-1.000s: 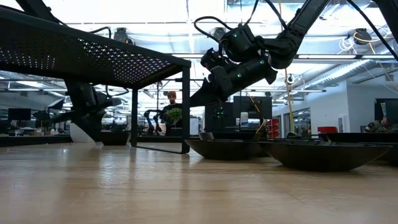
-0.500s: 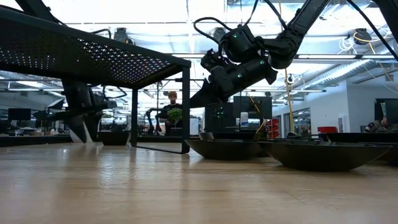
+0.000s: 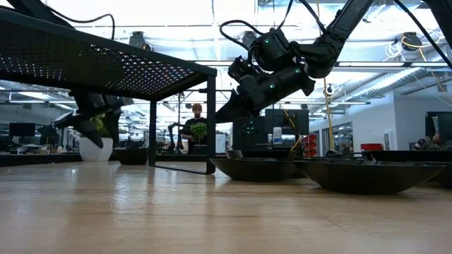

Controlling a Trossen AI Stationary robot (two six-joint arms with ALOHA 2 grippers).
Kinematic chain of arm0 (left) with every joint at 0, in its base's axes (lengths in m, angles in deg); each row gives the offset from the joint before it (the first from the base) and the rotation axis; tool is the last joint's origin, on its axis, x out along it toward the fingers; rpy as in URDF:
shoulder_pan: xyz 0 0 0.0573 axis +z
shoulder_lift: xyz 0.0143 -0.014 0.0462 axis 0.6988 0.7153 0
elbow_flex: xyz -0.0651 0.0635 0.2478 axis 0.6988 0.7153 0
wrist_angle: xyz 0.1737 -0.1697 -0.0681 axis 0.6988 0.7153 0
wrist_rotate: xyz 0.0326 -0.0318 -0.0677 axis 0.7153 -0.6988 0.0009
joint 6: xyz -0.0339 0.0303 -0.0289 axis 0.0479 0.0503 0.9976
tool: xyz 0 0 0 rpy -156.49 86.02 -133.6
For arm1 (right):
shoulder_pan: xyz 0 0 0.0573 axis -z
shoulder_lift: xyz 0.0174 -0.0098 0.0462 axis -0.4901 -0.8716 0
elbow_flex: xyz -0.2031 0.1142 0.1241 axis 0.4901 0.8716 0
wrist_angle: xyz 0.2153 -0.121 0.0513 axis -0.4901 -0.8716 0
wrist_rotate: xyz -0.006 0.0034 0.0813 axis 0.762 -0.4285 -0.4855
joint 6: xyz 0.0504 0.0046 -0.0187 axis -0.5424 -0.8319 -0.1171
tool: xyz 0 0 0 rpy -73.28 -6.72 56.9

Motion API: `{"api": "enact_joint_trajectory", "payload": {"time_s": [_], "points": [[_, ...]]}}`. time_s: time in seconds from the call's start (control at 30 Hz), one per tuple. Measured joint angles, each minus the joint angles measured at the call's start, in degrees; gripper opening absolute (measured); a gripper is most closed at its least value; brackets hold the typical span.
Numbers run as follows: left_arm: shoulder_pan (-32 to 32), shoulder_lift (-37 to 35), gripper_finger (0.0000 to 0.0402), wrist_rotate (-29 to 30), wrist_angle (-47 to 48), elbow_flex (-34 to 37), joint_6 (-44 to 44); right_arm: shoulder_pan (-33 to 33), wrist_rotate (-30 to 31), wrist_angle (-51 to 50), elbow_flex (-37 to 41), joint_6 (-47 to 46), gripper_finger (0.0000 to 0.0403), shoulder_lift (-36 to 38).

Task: Pick & Place Mini shaped plates
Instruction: Stack the distorted square plate on top of the distorted square plate on the shelf

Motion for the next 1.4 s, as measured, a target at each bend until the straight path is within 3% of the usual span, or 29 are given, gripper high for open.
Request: {"api": "enact_joint_trajectory", "payload": {"time_s": [0.27, 0.67, 0.97, 1.4], "points": [[-2.6, 0.1, 0.0178, 1.3, 0.3, 0.0, 3.2, 0.0, 0.0, 0.2, 0.0, 0.0, 0.0020, 0.0], [-3.9, 5.3, 0.0193, 3.4, -3.4, 0.0, 3.7, 0.0, 0.0, 0.4, 0.0, 0.0, 0.0020, 0.0], [-4.3, 5.3, 0.0187, -3.3, -9.4, 0.0, 4.0, 0.0, 0.0, 0.4, 0.0, 0.0, 0.0020, 0.0], [-7.9, 7.7, 0.0186, 1.7, -9.6, 0.0, 5.6, 0.0, 0.0, 0.4, 0.0, 0.0, 0.0020, 0.0]]}}
